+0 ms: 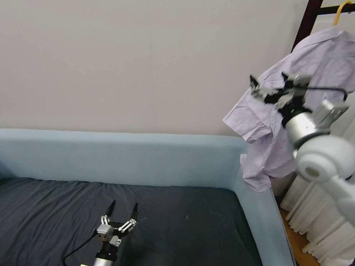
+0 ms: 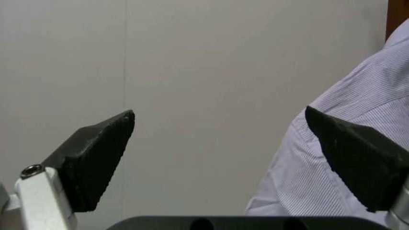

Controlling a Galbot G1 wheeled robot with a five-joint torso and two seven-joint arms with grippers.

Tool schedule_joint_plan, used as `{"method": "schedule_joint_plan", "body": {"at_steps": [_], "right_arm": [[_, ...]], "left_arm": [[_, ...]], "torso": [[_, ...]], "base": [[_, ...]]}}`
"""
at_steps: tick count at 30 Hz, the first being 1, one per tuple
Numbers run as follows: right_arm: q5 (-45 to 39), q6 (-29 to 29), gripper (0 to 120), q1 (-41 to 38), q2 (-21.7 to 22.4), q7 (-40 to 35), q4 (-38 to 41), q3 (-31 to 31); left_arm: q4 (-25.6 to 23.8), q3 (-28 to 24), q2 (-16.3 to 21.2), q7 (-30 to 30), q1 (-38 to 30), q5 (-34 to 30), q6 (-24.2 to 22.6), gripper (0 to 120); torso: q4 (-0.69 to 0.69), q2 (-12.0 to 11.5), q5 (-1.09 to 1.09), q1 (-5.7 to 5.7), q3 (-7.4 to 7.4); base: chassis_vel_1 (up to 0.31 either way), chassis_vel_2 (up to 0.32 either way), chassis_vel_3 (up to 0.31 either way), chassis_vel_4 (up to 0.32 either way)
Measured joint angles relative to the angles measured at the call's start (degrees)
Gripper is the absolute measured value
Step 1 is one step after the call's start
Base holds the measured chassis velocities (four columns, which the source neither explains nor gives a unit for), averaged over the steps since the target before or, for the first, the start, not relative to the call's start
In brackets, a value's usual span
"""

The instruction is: Pick up the clothes from the sofa and hang them on the clothes hanger.

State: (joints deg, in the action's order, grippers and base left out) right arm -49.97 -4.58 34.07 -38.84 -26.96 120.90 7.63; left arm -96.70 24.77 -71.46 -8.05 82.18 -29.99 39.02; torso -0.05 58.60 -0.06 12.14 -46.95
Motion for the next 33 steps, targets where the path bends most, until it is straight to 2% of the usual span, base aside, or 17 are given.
{"method": "schedule_joint_plan", "body": {"at_steps": [5,6,9,10,11,12,13,14,15,16,17,18,21,26,33], "right_arm": [[17.55,10.97,100,22.0,-12.02,13.23,-1.44,7.88],[17.55,10.97,100,22.0,-12.02,13.23,-1.44,7.88],[27.4,13.91,100,29.82,-20.97,17.24,-3.83,10.94],[28.87,14.3,100,31.27,-22.76,17.88,-4.2,11.54],[28.87,14.3,100,31.27,-22.76,17.88,-4.2,11.54],[31.63,14.7,100,34.23,-26.13,18.82,-4.53,13.02],[32.73,14.76,100,35.47,-27.38,19.26,-4.56,13.71],[36.9,14.82,100,39.58,-31.49,20.58,-4.44,16.08],[39.51,14.82,100,41.97,-33.99,21.44,-4.29,17.2],[42.46,14.78,100,44.14,-36.62,22.05,-4.04,18.09],[42.46,14.78,100,44.14,-36.62,22.05,-4.04,18.09],[46.1,14.84,100,46.56,-39.76,22.18,-3.82,18.64],[50.81,15.6,100,51.04,-44.91,22.15,-3.25,18.8],[51.23,16.6,100,54.18,-47.69,22.34,-2.01,17.85],[50.97,16.73,100,54.11,-47.64,22.34,-1.87,17.59]], "left_arm": [[-7.43,3.9,-3.14,1.21,4.44,-0.16,-1.38,100],[-7.43,3.9,-3.14,1.21,4.44,-0.16,-1.38,100],[-11.22,3.99,-4.84,7.39,6.92,3.71,-3.54,100],[-11.37,3.81,-5.2,8.29,7.17,4.55,-2.69,100],[-11.37,3.81,-5.2,8.29,7.17,4.55,-2.69,100],[-11.11,4.09,-5.85,7.89,7.18,5.9,-1.05,100],[-10.82,4.38,-6.07,7.1,7.08,6.78,-0.44,100],[-10.25,4.63,-6.37,5.56,6.75,8.19,0.6,100],[-10.32,4.51,-6.51,5.05,6.72,8.57,0.8,100],[-10.74,4.39,-6.67,5.03,7.01,8.69,0.6,100],[-10.74,4.39,-6.67,5.03,7.01,8.69,0.6,100],[-11.68,4.21,-6.82,5.7,7.61,8.85,-0.37,100],[-14.63,3.91,-6.38,8.13,9.04,8.14,-3.43,100],[-18.35,4.16,-4.9,11.06,10.16,7.37,-7.43,100],[-18.71,4.2,-4.69,11.37,10.23,7.26,-7.92,100]], "torso": [[-0.04,0.0,0.04,0.0,0.0],[-0.04,0.0,0.04,0.0,0.0],[0.0,0.0,0.02,0.0,0.0],[-0.01,0.0,0.03,0.0,0.0],[-0.01,0.0,0.03,0.0,0.0],[0.01,0.0,0.0,0.0,0.0],[0.0,0.0,0.01,0.0,0.0],[-0.01,0.0,0.0,0.0,0.0],[-0.08,0.0,0.01,0.0,0.0],[-0.07,0.0,0.0,0.0,0.0],[-0.07,0.0,0.0,0.0,0.0],[-0.04,0.0,-0.01,0.0,0.0],[-0.01,0.0,-0.01,0.0,0.0],[-0.02,0.01,0.01,0.0,0.0],[-0.02,0.0,0.0,0.01,-0.01]], "base": [[0.0,0.0,0.0,0.0],[0.0,0.0,0.0,0.0],[0.0,0.0,0.0,0.0],[0.0,0.0,0.0,0.0],[0.0,0.0,0.0,0.0],[0.0,0.0,0.0,0.0],[0.0,0.0,0.0,0.0],[0.0,0.0,0.0,0.0],[0.0,0.0,0.0,0.0],[0.0,0.0,0.0,0.0],[0.0,0.0,0.0,0.0],[0.0,0.0,0.0,0.0],[0.0,0.0,0.0,0.0],[0.0,0.0,0.0,0.0],[0.0,0.0,0.0,0.0]]}}
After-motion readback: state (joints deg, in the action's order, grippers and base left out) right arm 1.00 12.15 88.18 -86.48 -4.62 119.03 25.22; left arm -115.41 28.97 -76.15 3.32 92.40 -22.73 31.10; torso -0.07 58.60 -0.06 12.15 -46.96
